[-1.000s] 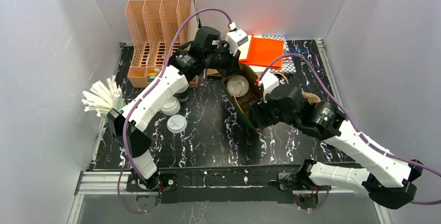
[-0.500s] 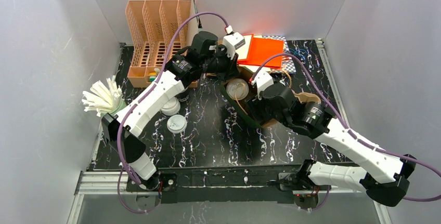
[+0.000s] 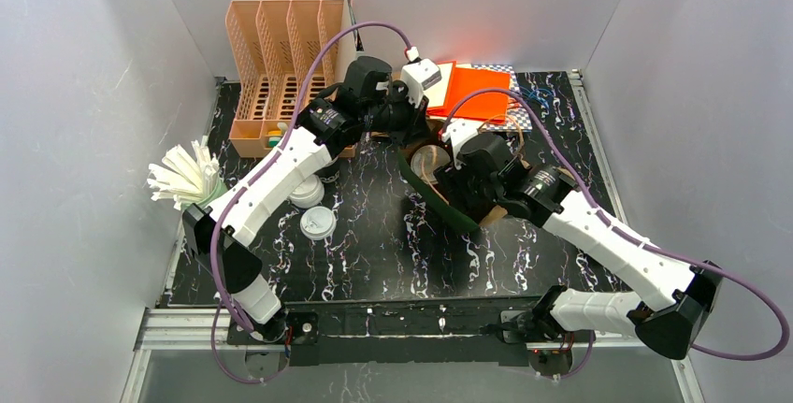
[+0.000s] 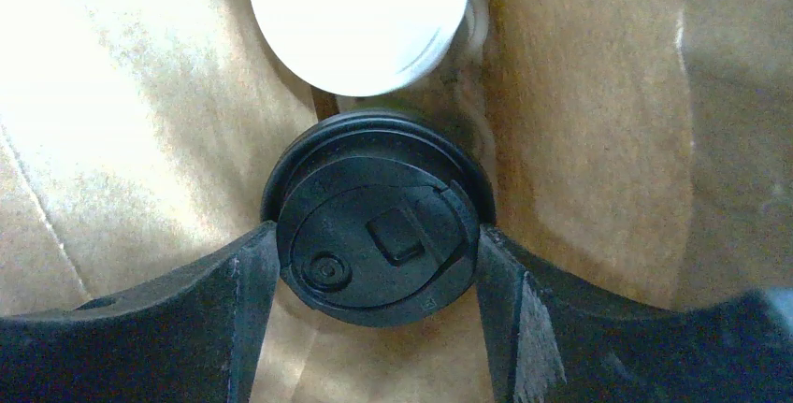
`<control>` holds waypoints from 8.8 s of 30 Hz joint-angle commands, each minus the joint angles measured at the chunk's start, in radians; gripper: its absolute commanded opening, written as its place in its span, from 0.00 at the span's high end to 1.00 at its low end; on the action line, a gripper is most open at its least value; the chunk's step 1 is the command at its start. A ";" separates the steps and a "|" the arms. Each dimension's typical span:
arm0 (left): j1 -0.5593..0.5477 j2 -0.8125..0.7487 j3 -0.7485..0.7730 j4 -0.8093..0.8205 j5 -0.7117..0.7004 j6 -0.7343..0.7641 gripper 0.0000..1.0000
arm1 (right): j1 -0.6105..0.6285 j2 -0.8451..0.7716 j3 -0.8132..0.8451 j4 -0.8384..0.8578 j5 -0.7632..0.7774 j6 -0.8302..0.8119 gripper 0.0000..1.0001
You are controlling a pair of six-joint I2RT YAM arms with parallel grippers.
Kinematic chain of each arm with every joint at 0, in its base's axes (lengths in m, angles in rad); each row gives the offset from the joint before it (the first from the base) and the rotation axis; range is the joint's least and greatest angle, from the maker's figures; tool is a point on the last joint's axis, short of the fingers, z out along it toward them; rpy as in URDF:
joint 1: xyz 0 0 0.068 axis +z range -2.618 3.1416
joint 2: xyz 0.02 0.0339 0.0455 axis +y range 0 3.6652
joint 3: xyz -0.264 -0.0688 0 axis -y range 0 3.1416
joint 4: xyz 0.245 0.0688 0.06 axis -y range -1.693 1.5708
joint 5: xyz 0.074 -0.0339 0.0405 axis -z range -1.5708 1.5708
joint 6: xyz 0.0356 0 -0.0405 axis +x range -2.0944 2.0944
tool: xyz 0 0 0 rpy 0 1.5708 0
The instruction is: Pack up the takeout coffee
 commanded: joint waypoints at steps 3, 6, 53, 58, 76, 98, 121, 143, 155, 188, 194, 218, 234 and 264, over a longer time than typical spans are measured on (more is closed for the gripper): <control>-0.003 -0.024 0.030 -0.011 0.038 0.004 1.00 | -0.036 -0.017 0.008 0.058 -0.068 -0.037 0.77; -0.004 -0.015 0.031 -0.012 0.037 0.006 1.00 | -0.045 -0.016 -0.014 0.054 -0.082 -0.043 0.77; 0.093 0.023 -0.094 0.076 0.182 -0.254 1.00 | -0.081 0.148 0.012 -0.091 -0.154 0.017 0.79; 0.097 0.027 -0.089 0.073 0.175 -0.251 1.00 | -0.088 0.172 0.005 -0.071 -0.168 0.012 0.79; 0.102 0.055 -0.053 0.033 0.079 -0.236 1.00 | -0.120 0.244 -0.017 -0.020 -0.202 -0.023 0.79; 0.102 0.034 0.020 0.089 0.053 -0.222 1.00 | -0.128 0.081 -0.021 -0.053 -0.217 -0.039 0.82; 0.102 0.006 0.010 0.166 0.179 -0.210 1.00 | -0.126 0.118 -0.063 0.091 -0.026 -0.054 0.80; 0.102 -0.053 -0.075 0.101 0.138 -0.161 1.00 | -0.125 0.017 -0.095 0.107 0.146 -0.067 0.79; 0.102 -0.070 -0.080 0.097 0.127 -0.184 1.00 | -0.125 -0.010 -0.087 0.101 0.070 -0.034 0.76; 0.118 -0.073 -0.255 0.141 0.113 -0.473 1.00 | -0.125 0.346 0.159 -0.199 -0.198 -0.045 0.83; 0.126 -0.044 -0.208 0.119 0.085 -0.478 1.00 | -0.125 0.365 0.139 -0.181 -0.202 -0.048 0.83; 0.134 0.038 -0.033 -0.007 -0.012 -0.373 1.00 | -0.126 0.380 -0.080 -0.057 -0.209 -0.031 0.85; 0.134 0.066 0.004 -0.024 -0.028 -0.405 1.00 | -0.126 0.376 0.131 -0.138 -0.195 -0.068 0.07; 0.116 0.064 -0.049 -0.011 -0.132 -0.338 1.00 | -0.126 0.201 0.294 -0.180 -0.224 -0.109 0.02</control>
